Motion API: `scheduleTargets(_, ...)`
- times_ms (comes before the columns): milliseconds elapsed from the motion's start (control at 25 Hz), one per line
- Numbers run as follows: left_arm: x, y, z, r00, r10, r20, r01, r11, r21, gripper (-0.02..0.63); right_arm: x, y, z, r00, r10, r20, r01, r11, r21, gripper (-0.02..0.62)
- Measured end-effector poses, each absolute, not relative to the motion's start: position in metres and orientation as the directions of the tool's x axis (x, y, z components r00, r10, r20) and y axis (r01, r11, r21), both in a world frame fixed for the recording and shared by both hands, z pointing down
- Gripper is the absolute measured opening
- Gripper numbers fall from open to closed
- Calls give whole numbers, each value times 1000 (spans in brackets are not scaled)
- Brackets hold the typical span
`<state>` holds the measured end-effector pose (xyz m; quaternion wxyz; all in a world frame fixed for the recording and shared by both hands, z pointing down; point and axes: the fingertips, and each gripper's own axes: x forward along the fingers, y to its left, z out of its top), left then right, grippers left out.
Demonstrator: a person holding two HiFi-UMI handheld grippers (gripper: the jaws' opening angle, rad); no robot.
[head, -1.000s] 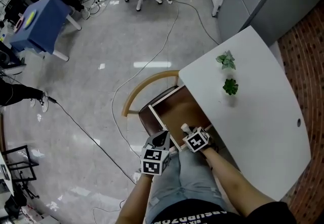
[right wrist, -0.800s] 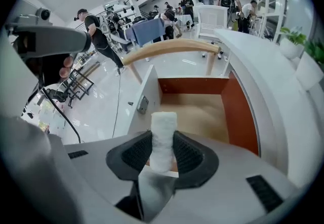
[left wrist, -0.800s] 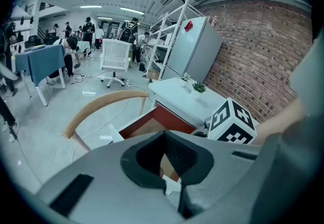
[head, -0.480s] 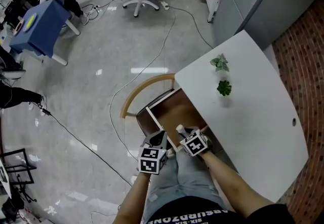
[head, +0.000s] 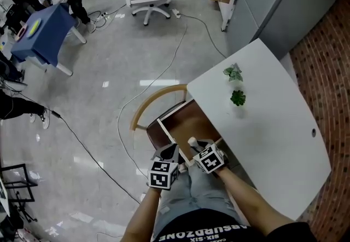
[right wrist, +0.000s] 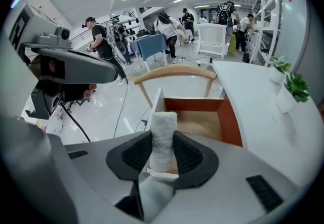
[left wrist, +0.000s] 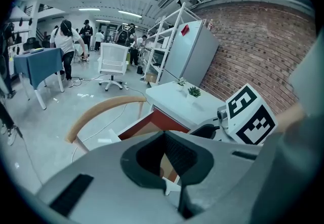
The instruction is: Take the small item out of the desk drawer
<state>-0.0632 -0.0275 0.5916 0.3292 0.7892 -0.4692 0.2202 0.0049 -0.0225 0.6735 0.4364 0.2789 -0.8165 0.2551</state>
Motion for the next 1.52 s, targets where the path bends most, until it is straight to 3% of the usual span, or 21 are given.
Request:
scheduleTargets(960,-54,-19,564,494,-596,633,-868,-382,317,6,16,-20,591,-497,-379,781,-726,674,-136,127)
scheduleTargets(1520,-36,-17,535,511,-630,584,-856,-434,281,6,19,-21,527,-561,-485,671,-727,677,-119,124)
